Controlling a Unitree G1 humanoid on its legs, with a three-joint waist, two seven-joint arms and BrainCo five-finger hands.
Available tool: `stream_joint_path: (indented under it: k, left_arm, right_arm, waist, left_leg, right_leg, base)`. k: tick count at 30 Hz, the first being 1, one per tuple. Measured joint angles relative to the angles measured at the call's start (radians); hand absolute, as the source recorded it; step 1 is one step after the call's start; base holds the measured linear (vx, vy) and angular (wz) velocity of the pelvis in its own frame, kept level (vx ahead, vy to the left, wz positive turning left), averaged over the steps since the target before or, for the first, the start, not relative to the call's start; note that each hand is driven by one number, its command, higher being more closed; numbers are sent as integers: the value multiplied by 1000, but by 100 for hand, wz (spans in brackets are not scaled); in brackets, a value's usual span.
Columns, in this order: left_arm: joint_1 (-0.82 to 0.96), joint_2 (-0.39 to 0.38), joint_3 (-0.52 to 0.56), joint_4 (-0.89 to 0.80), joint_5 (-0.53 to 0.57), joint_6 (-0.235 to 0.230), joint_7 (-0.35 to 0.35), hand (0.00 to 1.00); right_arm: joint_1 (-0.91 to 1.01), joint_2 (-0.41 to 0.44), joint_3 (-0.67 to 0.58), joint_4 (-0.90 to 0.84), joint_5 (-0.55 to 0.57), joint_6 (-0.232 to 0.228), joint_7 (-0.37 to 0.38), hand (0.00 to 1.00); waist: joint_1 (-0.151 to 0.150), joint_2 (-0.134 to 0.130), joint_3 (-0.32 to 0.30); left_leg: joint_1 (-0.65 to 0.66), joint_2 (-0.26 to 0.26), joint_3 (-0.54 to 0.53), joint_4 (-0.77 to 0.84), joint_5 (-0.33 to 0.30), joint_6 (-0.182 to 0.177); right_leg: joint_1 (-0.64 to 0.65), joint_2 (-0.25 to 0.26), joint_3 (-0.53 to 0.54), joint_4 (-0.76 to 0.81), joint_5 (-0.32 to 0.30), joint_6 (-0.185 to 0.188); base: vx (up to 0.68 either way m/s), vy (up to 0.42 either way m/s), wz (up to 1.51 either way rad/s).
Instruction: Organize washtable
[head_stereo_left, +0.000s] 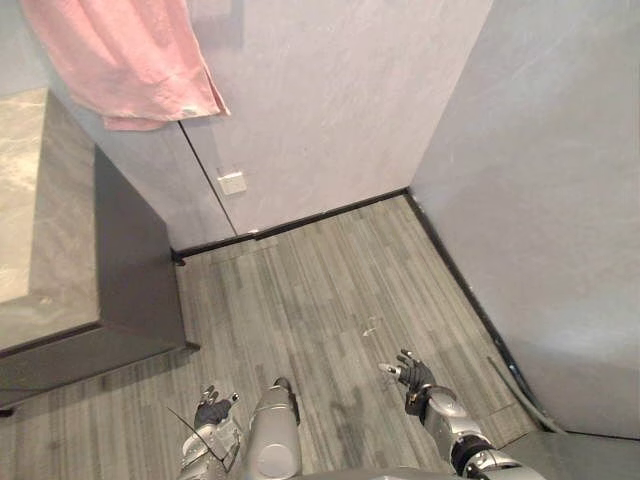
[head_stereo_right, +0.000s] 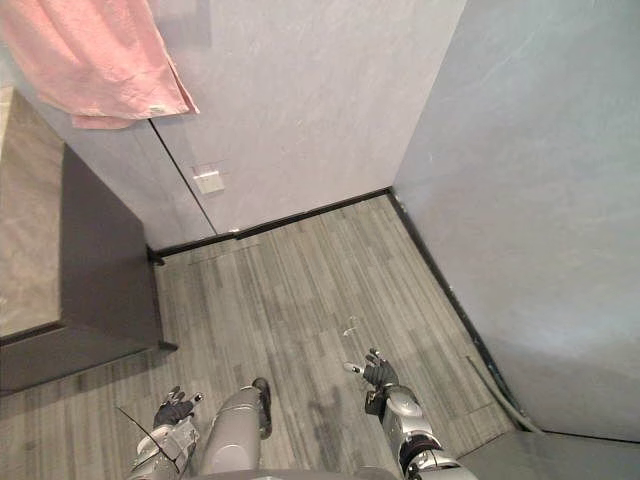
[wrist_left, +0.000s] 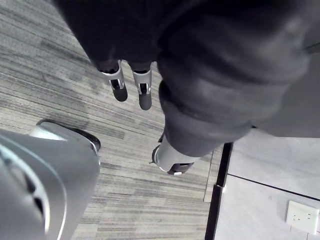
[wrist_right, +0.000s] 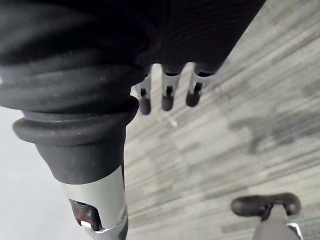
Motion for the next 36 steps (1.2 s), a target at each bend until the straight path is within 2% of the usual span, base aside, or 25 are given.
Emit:
stream_joint_path:
  k: [1, 2, 3, 4, 5, 6, 8, 9, 12, 13, 14, 15, 16, 17, 18, 20, 22, 23, 24, 26, 28, 29, 30, 33, 36]
  left_arm:
    - [1, -2, -1, 0, 7, 2, -1, 0]
    - [-1, -3, -6, 0, 28, 3, -2, 0]
    - [-1, 0, -14, -1, 33, 3, -1, 0]
    - [3, 3, -23, -3, 34, 2, -1, 0]
    - [11, 8, -47, -11, 37, 2, 1, 0]
    - [11, 21, -54, -25, 53, 2, 1, 0]
    - [17, 23, -57, -63, 73, 1, 0, 0]
    - [22, 21, -63, -75, 74, 0, -1, 0]
    - [36, 8, -77, -94, 94, -3, -19, 0]
    - [46, -15, -74, -99, 109, -5, -21, 0]
    - [52, -19, -75, -100, 113, -8, -21, 0]
    - [60, -16, -74, -102, 115, -12, -22, 0]
    - [57, -41, -72, -83, 118, -9, -19, 0]
    - [69, -60, -80, -76, 134, -8, -25, 0]
    - [72, -68, -80, -72, 142, -8, -24, 0]
    - [62, -82, -80, -47, 154, -7, -24, 0]
    - [45, -88, -78, -48, 159, -9, -22, 0]
    - [33, -90, -78, -48, 158, -10, -21, 0]
    - [30, -92, -80, -49, 158, -11, -21, 0]
    - [29, -92, -81, -51, 158, -14, -21, 0]
    - [27, -91, -81, -58, 158, -15, -21, 0]
    - [28, -90, -82, -61, 158, -15, -19, 0]
    - [31, -89, -82, -61, 158, -15, -17, 0]
    - [37, -33, -86, -135, 158, -14, 3, 0]
    - [75, 10, -77, -342, 167, -20, 5, 0]
  right_arm:
    - [9, -3, -6, 0, 1, -1, -1, 0]
    - [32, -5, -31, 1, 7, -1, -1, 0]
    - [56, -15, -47, 1, 17, 0, -2, 0]
    - [64, -20, -46, 1, 23, 0, -2, 0]
    - [70, -14, -44, 0, 38, 0, -1, 0]
    - [73, -1, -44, -5, 42, 0, 0, 0]
    - [94, 4, -44, -39, 44, -1, 3, 0]
    - [105, 1, -45, -54, 44, -1, 4, 0]
    - [137, -5, -49, -99, 49, -3, 21, 0]
    - [138, -2, -66, -100, 48, -3, 24, 0]
    - [139, -2, -67, -100, 48, -3, 25, 0]
    - [142, 2, -66, -101, 48, -3, 26, 0]
    - [134, -6, -69, -95, 48, -1, 30, 0]
    - [122, -9, -80, -104, 48, -6, 32, 0]
    - [116, -11, -86, -106, 48, -7, 36, 0]
    - [119, -17, -90, -106, 48, -5, 39, 0]
    - [144, -16, -89, -106, 48, -4, 39, 0]
    - [148, -14, -86, -105, 49, -3, 38, 0]
    - [145, -14, -86, -105, 49, -3, 38, 0]
    - [143, -12, -94, -106, 49, -6, 37, 0]
    - [136, -17, -122, -108, 49, -6, 33, 0]
    - [132, -32, -125, -116, 49, -6, 27, 0]
    - [133, -44, -125, -125, 49, -7, 23, 0]
    - [162, -34, -110, -150, 48, -7, 21, 0]
    - [174, -28, -106, -179, 44, -7, 22, 0]
  waist:
    - [-3, -2, 0]
    - [-8, -2, 1]
    - [-14, -2, 1]
    - [-25, 3, 3]
    - [-39, 15, 10]
    - [-47, 16, 11]
    - [-58, 34, 22]
    - [-61, 39, 24]
    - [-86, 43, 26]
    - [-83, 47, 24]
    - [-83, 40, 18]
    - [-83, 28, 11]
    - [-75, 53, 9]
    - [-77, 81, 0]
    - [-76, 90, 0]
    - [-77, 93, -1]
    - [-76, 92, -1]
    - [-71, 87, -2]
    - [-69, 84, -9]
    - [-76, 80, -15]
    - [-75, 75, -16]
    - [-72, 83, -20]
    - [-72, 96, -26]
    - [-52, 57, -47]
    - [-52, 62, -64]
  left_leg:
    - [14, -8, 1, -1, -15, 4]
    - [45, -24, 3, -6, -44, 18]
    - [84, -39, 3, -16, -65, 35]
    - [103, -45, 1, -20, -71, 45]
    - [143, -54, -4, -34, -86, 63]
    - [183, -65, -21, -59, -92, 71]
    - [271, -69, -53, -125, -92, 68]
    - [303, -72, -62, -146, -91, 67]
    - [423, -97, -98, -226, -90, 64]
    - [470, -93, -117, -259, -92, 42]
    - [478, -94, -126, -262, -99, 23]
    - [483, -103, -138, -263, -111, 3]
    - [489, -78, -169, -265, -137, -31]
    - [479, -53, -186, -287, -127, -30]
    - [481, -44, -199, -295, -124, -32]
    - [487, -31, -244, -267, -92, -59]
    - [432, -23, -296, -122, -86, -71]
    - [376, -16, -309, -13, -60, -121]
    - [343, 10, -282, 30, -61, -132]
    - [313, 50, -185, -31, -71, -114]
    - [297, 51, -134, -177, -68, -104]
    - [296, 40, -140, -295, -6, -91]
    - [294, 39, -145, -333, 58, -108]
    - [310, -16, -149, -364, 74, -88]
    - [331, -50, -151, -404, 87, -71]
  right_leg:
    - [-34, -7, 15, 89, 8, 15]
    - [-126, -34, 55, 309, 61, 45]
    - [-213, -52, 99, 495, 199, 54]
    - [-239, -53, 117, 556, 280, 57]
    - [-313, -42, 146, 724, 309, 69]
    - [-396, -8, 149, 899, 239, 55]
    - [-470, 70, 136, 1005, 172, 58]
    - [-487, 85, 119, 1007, 154, 59]
    - [-548, 80, 60, 818, 66, 0]
    - [-524, 76, 30, 511, 52, -42]
    - [-499, 78, 25, 368, 75, -50]
    - [-472, 79, 29, 202, 144, -53]
    - [-440, 109, 11, 113, 185, -103]
    - [-429, 146, 11, 71, 181, -110]
    - [-430, 156, 7, 71, 170, -118]
    - [-410, 158, -21, 97, 121, -133]
    - [-349, 157, -66, 71, 95, -142]
    - [-308, 154, -91, 35, 98, -149]
    - [-275, 153, -125, -9, 110, -159]
    - [-237, 147, -172, -62, 118, -154]
    - [-221, 127, -197, -85, 129, -137]
    - [-220, 125, -201, -99, 139, -121]
    - [-219, 131, -203, -106, 144, -112]
    - [-182, 103, -191, -185, 176, -73]
    - [-161, 85, -192, -218, 189, -61]
  base:
    - [376, 242, 3]
    - [309, 217, 22]
    - [322, 201, 33]
    - [359, 165, 40]
    - [361, 129, 43]
    - [445, 113, 46]
    - [400, 12, 54]
    - [287, -48, 69]
    - [437, -147, 73]
    - [399, -188, 58]
    - [404, -212, 60]
    - [302, -183, 30]
    - [321, -181, 14]
    - [291, -163, 0]
    - [256, -134, 0]
    - [262, -175, 34]
    - [195, -157, 65]
    - [165, -107, 63]
    - [159, -88, 61]
    - [144, -24, 73]
    - [107, 64, 58]
    - [80, 158, 16]
    - [114, 181, 4]
    - [100, 165, 20]
    - [32, 84, 11]
